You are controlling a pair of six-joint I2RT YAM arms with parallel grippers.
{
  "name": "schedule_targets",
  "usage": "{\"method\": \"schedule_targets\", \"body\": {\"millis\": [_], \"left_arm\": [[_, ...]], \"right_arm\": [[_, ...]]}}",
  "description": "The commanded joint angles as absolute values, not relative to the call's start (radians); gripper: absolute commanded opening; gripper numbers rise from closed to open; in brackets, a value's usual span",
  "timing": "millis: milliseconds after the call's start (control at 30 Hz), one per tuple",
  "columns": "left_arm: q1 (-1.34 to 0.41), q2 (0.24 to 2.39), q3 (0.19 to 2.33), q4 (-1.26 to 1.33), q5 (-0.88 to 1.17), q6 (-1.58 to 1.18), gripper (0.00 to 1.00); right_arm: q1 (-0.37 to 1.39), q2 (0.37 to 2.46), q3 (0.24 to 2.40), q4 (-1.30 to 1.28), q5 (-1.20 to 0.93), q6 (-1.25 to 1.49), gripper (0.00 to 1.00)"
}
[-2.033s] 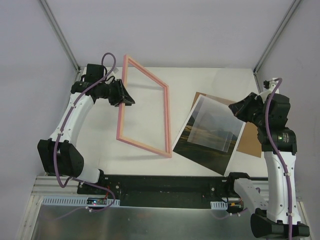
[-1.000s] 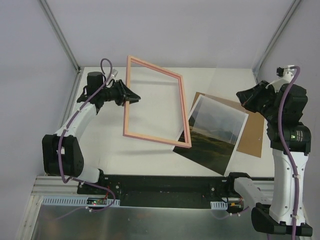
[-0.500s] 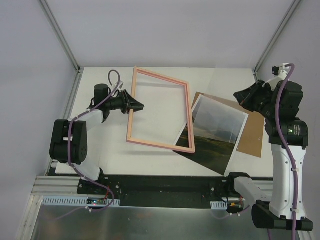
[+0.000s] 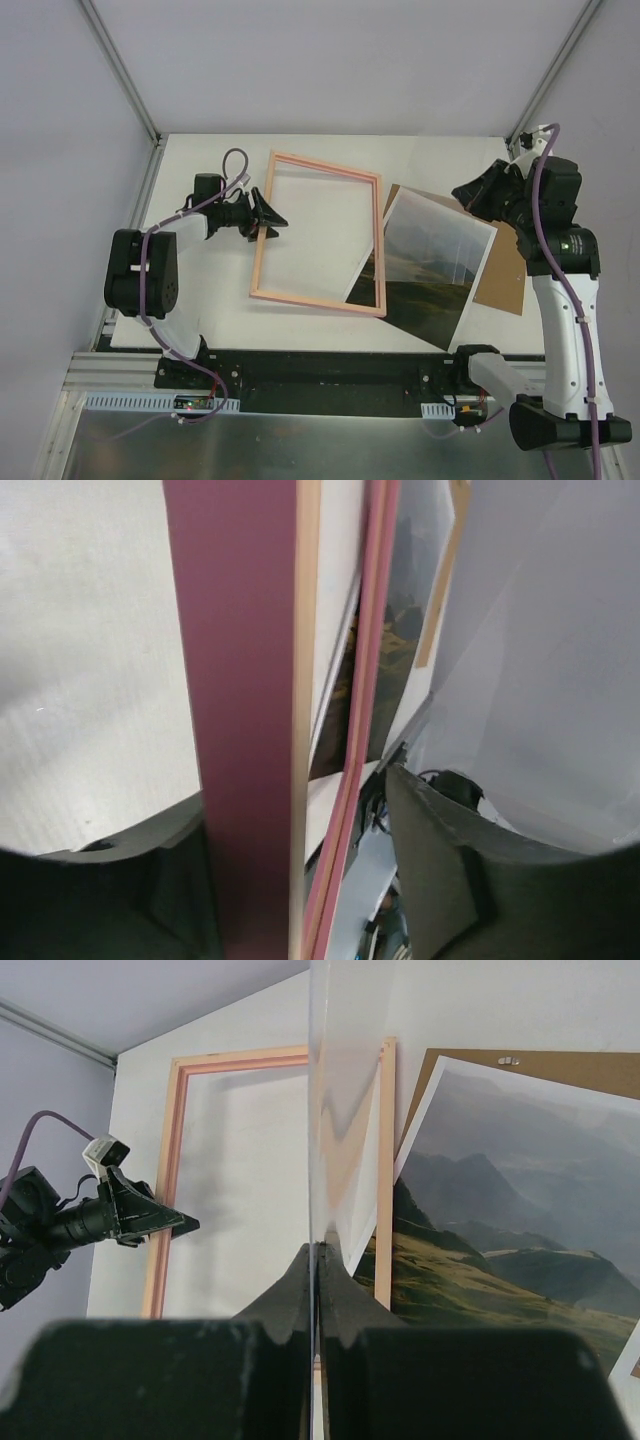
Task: Put the photo into the frame
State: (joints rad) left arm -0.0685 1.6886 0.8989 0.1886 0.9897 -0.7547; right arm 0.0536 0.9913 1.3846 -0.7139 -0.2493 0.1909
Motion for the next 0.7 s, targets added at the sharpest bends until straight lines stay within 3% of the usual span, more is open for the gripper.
{"method": "schedule_targets", "body": {"millis": [0,33,67,133,267,333,667], "left_arm": [[-0.046,1.649,0.974,-0.101,0.827,-0.554,0.61],[-0.046,1.649,0.994,-0.148,0.777,-0.528,0.73],[-0.046,1.646,1.011,-0.206,0.709,-0.503,0.79],[-0.046,1.637,1.044,-0.299,0.564,-0.468,0.85],[-0.048,1.588,1.081,-0.443,0.289,-0.463,0.88],[-0.048,1.536,1.078,-0.474,0.194,-0.480,0.99],[-0.048,1.319,1.046,-0.592,0.087,-0.543,0.99]], "right_arm": [[0.080,0.991,1.381,-0.627,-0.258,0.189,0.01],[0.090,0.996,1.381,-0.624,-0.255,0.187,0.01],[0.103,0.999,1.379,-0.623,-0.250,0.187,0.01],[0.130,1.006,1.367,-0.605,-0.247,0.190,0.01],[0.218,1.046,1.365,-0.566,-0.241,0.202,0.01],[0.267,1.081,1.371,-0.526,-0.267,0.222,0.00],[0.408,1.272,1.325,-0.212,-0.399,0.428,0.01]]}}
